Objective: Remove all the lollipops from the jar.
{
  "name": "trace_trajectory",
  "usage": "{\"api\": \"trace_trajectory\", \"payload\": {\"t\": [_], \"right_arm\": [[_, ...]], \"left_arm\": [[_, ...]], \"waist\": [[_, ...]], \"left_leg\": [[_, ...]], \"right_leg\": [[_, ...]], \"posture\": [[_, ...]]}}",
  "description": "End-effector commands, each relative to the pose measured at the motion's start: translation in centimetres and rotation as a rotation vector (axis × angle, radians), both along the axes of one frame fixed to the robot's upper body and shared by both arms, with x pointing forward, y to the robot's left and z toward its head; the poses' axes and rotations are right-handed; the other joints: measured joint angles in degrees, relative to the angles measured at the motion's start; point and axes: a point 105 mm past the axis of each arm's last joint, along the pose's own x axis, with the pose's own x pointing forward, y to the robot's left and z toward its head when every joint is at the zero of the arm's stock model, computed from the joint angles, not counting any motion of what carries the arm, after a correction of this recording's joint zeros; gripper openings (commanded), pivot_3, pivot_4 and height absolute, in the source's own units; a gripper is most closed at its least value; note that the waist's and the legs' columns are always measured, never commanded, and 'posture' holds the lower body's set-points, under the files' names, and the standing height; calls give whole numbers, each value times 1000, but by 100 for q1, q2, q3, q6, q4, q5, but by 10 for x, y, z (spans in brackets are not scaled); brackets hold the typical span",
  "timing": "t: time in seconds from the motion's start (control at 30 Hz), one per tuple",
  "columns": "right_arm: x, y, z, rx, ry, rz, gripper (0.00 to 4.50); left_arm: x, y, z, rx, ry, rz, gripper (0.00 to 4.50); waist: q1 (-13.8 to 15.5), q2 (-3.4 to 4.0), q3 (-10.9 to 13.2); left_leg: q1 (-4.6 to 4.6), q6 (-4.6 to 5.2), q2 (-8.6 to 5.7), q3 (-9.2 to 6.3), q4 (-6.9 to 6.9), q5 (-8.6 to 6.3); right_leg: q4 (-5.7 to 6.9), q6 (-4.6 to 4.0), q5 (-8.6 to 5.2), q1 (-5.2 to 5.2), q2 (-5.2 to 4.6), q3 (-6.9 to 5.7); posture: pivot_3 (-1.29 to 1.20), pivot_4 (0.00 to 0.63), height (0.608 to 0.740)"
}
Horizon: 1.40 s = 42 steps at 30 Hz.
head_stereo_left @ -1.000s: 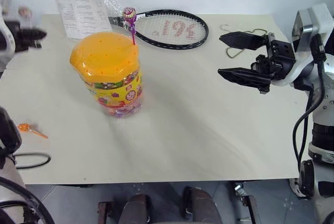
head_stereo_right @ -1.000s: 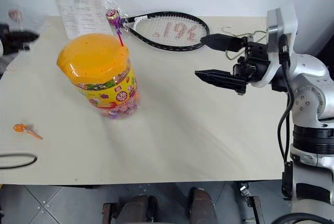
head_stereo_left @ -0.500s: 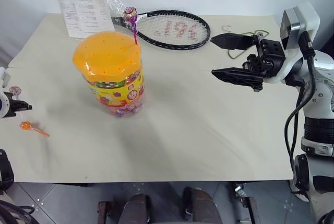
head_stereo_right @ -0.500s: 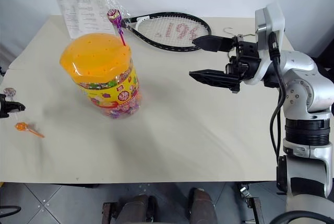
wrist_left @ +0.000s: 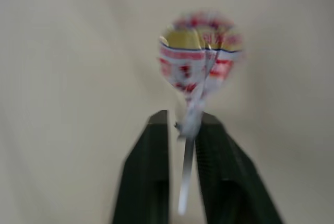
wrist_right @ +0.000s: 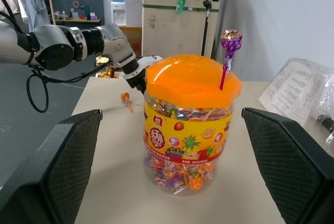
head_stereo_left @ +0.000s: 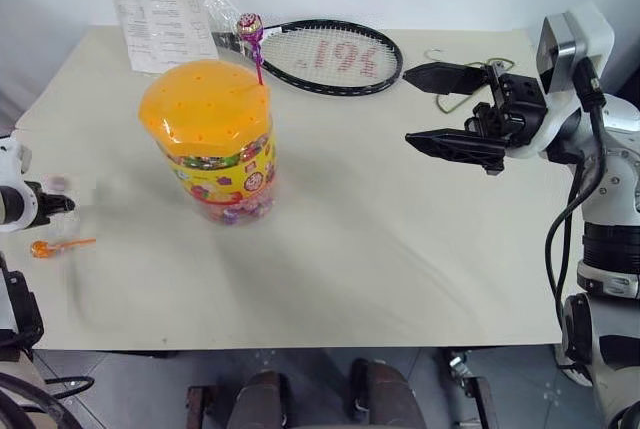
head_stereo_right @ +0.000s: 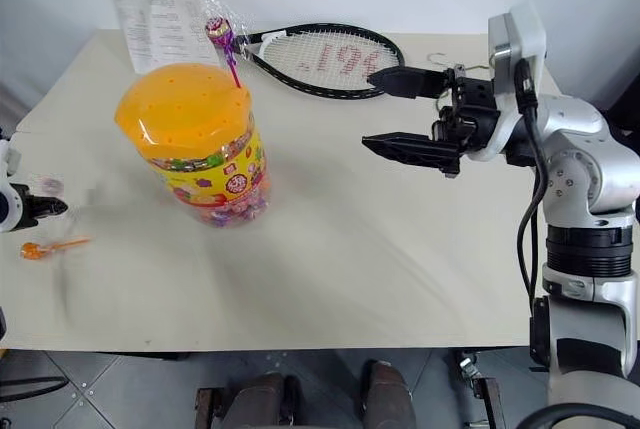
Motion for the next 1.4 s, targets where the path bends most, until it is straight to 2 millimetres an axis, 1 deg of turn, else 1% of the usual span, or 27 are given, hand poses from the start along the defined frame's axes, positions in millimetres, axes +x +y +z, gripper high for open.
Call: {"api": "trace_trajectory", "payload": {"t": [0.03,0.1,0.17,0.27,0.37,0.53,0.63,0.67,0.73,0.83,0.93,0.97,1.03,1.1,1.23,1.33,1.4], "right_arm": [[-4,-2,9,0,-47,2,4500],[-3,-2,9,0,-47,2,4500],[-3,-2,9,-3,-45,0,4500],[-2,-4,8,-12,-48,-7,4500],[-3,-5,11,-14,-53,-19,4500],[-7,-9,15,-26,-69,-45,4500],[-6,-13,15,-50,-70,-106,4500],[-6,-12,16,-50,-66,-117,4500],[-5,-8,18,-49,-62,-135,4500],[-1,1,14,-91,-34,-164,4500],[8,25,15,-88,-3,-168,4500],[10,31,15,-90,3,-169,4500],[16,49,17,-75,4,-158,4500],[22,64,20,-45,23,-136,4500],[39,103,23,-9,47,-111,4500],[49,124,23,19,115,-85,4500],[55,132,25,41,140,-73,4500]], "left_arm": [[-3,6,14,28,-22,9,2225],[-3,6,16,31,-17,2,2851],[-6,7,22,53,-9,-8,3452],[-8,9,42,101,-28,-35,4441],[-10,3,61,117,-60,-84,4479],[-24,-11,91,144,-121,-207,4479],[-30,-43,117,118,-299,-424,4479],[-34,-50,122,104,-347,-478,4479],[-42,-58,122,77,-404,-543,4479],[-51,-75,131,55,-595,-675,4479],[-74,-96,139,1,-831,-927,4479],[-80,-100,140,-5,-875,-976,4479],[-93,-106,139,-25,-943,-1114,4479],[-96,-103,133,-27,-934,-1137,4479],[-108,-103,127,-38,-975,-1254,4479],[-111,-102,121,-9,-974,-1308,4479],[-110,-102,120,14,-995,-1327,4479]], "waist": [[-19,0,0],[-27,0,0],[-20,0,0],[-11,-2,1],[-6,-3,1],[-6,-2,2],[-5,-1,3],[-5,-1,3],[-10,0,3],[-9,3,4],[-31,3,4],[-44,3,4],[-42,3,4],[-40,3,4],[-48,3,4],[-47,4,5],[-45,4,4]], "left_leg": [[0,0,0,2,0,0],[1,0,0,5,-1,0],[1,0,0,4,-2,0],[-1,0,0,4,-1,0],[-1,0,0,5,-1,0],[0,0,2,5,-2,0],[0,-1,4,6,-3,-1],[0,-1,6,5,-2,-1],[-1,-2,10,3,0,-1],[4,-2,10,8,-1,-2],[4,-3,13,10,1,-2],[5,-3,15,15,1,-2],[5,-9,29,15,2,-4],[4,-17,39,15,4,-7],[5,-17,38,19,4,-7],[2,-17,40,18,3,-7],[2,-17,39,17,3,-7]], "right_leg": [[0,0,0,0,0,1],[0,0,0,-2,0,3],[0,0,0,-2,0,3],[0,0,0,-2,0,2],[0,0,0,-2,0,3],[-1,0,0,-3,0,5],[-2,0,0,-4,0,7],[-1,0,0,-4,0,6],[-1,-1,0,-3,0,5],[2,-3,0,-3,1,10],[4,-6,2,-3,1,10],[4,-7,2,-4,2,13],[3,-14,6,-6,17,12],[2,-18,6,-6,29,7],[2,-20,6,-7,29,9],[1,-21,6,-9,31,8],[1,-21,6,-9,31,8]], "posture": [[0,150,740],[0,150,740],[0,150,740],[0,150,740],[0,150,740],[0,150,740],[0,150,740],[0,150,740],[0,150,740],[0,150,740],[0,150,740],[0,150,740],[0,150,740],[0,150,740],[0,150,740],[0,150,740],[0,150,740]]}}
